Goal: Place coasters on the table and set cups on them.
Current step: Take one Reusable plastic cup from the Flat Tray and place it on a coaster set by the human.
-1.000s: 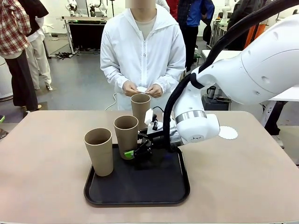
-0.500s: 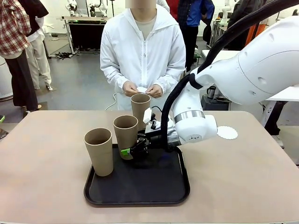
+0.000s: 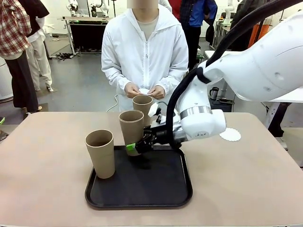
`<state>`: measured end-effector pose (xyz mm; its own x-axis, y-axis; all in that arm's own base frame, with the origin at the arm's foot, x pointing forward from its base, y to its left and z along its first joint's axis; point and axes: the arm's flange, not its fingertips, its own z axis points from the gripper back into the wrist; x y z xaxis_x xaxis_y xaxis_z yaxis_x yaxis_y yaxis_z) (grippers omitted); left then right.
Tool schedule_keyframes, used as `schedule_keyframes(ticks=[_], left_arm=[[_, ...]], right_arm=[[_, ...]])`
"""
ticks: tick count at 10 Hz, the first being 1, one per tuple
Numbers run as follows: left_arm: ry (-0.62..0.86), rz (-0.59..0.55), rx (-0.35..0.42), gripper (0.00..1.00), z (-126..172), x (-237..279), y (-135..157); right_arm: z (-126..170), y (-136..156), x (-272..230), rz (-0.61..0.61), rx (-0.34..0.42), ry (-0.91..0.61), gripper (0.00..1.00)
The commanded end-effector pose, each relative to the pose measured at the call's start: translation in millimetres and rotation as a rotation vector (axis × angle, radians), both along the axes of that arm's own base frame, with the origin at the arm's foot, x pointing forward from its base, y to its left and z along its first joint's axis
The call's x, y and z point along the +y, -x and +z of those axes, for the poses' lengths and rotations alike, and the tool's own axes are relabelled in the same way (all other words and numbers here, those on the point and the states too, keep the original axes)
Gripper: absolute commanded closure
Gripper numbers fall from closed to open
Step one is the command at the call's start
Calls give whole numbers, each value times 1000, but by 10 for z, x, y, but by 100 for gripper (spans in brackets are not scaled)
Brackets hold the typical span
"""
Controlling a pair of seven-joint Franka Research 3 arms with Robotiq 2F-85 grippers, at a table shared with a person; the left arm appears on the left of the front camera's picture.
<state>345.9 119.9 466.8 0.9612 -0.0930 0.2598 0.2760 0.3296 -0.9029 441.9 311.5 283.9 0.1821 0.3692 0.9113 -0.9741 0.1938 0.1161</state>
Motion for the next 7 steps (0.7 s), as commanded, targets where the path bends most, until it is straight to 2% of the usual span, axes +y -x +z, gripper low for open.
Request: schedule_keyframes(ticks=[1, 3, 4, 6, 7], left_arm=[[7, 2, -7, 0, 19, 6, 9], [7, 2, -7, 0, 19, 6, 9], [7, 2, -7, 0, 19, 6, 9], [7, 2, -7, 0, 19, 6, 9], [7, 2, -7, 0, 19, 6, 9]], right_arm=[[780, 71, -265, -63, -25, 50, 100], [1411, -28, -484, -121, -44, 42, 100], [1570, -37, -540, -135, -46, 30, 100], [1594, -86, -608, -190, 0, 72, 100], [1676, -37, -590, -149, -71, 25, 100]])
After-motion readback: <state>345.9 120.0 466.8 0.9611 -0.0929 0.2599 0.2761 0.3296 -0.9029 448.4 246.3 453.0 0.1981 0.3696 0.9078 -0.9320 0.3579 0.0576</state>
